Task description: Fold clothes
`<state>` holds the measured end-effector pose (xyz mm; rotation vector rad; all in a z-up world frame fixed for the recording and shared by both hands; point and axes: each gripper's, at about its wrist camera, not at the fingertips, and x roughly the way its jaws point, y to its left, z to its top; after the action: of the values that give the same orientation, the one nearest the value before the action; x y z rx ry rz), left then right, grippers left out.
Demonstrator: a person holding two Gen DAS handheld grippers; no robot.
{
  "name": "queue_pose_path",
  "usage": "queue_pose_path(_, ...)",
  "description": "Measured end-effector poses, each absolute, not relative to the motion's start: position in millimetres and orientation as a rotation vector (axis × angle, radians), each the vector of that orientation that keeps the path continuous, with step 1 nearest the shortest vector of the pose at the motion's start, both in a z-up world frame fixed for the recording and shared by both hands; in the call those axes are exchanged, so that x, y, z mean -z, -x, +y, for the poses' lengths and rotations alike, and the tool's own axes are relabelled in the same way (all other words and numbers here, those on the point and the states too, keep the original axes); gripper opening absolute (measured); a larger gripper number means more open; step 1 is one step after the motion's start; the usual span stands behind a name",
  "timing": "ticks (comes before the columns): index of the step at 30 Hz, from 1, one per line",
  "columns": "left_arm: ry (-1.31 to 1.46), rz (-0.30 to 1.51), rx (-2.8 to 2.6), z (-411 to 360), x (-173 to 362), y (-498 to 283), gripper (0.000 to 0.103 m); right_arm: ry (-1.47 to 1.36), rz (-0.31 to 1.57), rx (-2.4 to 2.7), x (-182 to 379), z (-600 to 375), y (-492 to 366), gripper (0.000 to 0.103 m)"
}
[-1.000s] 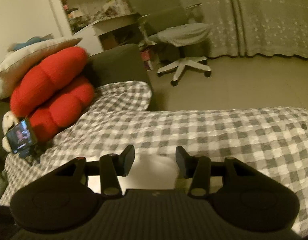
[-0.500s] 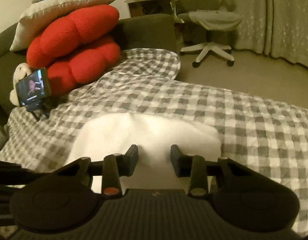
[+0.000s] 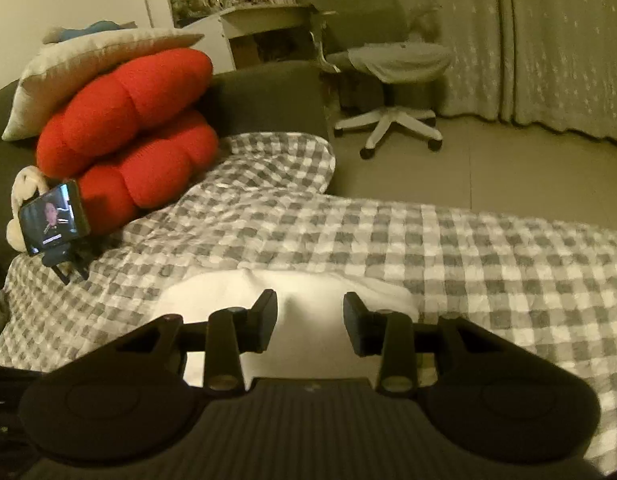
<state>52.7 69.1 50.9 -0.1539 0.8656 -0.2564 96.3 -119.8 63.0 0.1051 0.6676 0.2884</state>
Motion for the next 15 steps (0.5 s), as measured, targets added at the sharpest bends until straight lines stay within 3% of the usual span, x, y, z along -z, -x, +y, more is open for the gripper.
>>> queue_pose_path(15,0.154,0.863,0.252,68.6,-50.6,-52.1,0.023,-0.085,0.828,-0.308,-55.4,-120.2,-68.8,0.040)
